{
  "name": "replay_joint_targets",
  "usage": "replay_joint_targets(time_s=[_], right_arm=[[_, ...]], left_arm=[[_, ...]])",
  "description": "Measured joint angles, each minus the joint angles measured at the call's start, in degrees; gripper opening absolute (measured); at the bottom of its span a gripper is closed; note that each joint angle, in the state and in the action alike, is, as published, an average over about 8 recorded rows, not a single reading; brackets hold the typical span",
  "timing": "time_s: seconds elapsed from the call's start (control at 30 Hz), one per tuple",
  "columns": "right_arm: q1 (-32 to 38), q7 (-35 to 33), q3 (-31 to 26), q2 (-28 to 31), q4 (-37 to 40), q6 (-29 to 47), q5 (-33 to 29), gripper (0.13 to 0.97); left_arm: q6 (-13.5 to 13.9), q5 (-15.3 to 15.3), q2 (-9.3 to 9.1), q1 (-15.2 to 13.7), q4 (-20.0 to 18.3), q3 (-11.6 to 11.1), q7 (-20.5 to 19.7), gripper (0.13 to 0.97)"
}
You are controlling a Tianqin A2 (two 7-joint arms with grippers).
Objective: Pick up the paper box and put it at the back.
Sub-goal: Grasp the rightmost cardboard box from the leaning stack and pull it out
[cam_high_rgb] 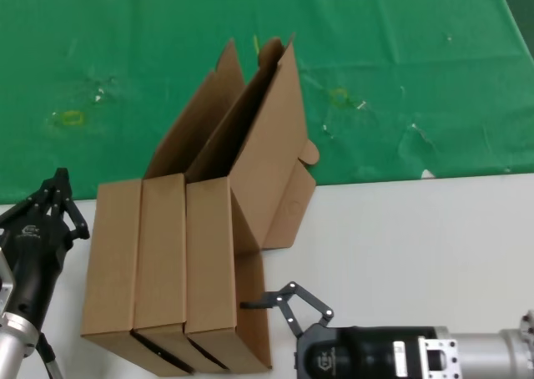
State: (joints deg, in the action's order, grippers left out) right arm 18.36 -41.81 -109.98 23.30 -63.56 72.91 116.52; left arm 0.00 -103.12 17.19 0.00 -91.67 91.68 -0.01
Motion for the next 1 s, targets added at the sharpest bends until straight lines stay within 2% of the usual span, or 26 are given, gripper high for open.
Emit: replay_joint_targets(time_s=[0.2, 0.47, 0.6, 0.87, 0.9, 1.0], right_arm=[[-1.37, 0.15, 1.39, 1.40, -1.12, 1.44, -0.03, 0.935], [-1.67, -0.16, 2.23, 1.63, -0.61, 1.93, -0.86, 0.833], [-1.40, -0.08, 2.42, 1.25, -0.20, 1.83, -1.24, 0.833], [-0.83, 0.08, 2.76, 0.59, 0.37, 1.54, -1.86, 0.659], [-0.79, 0.07, 2.81, 0.55, 0.42, 1.52, -1.92, 0.659], [-0.72, 0.05, 2.95, 0.48, 0.55, 1.48, -2.09, 0.574]], left_arm=[[0.00, 0.00, 0.00, 0.00, 0.00, 0.00, 0.00, 0.144], [0.00, 0.00, 0.00, 0.00, 0.00, 0.00, 0.00, 0.144], [0.00, 0.00, 0.00, 0.00, 0.00, 0.00, 0.00, 0.144], [0.00, 0.00, 0.00, 0.00, 0.00, 0.00, 0.00, 0.144], [0.00, 0.00, 0.00, 0.00, 0.00, 0.00, 0.00, 0.144], [0.00, 0.00, 0.00, 0.00, 0.00, 0.00, 0.00, 0.144]])
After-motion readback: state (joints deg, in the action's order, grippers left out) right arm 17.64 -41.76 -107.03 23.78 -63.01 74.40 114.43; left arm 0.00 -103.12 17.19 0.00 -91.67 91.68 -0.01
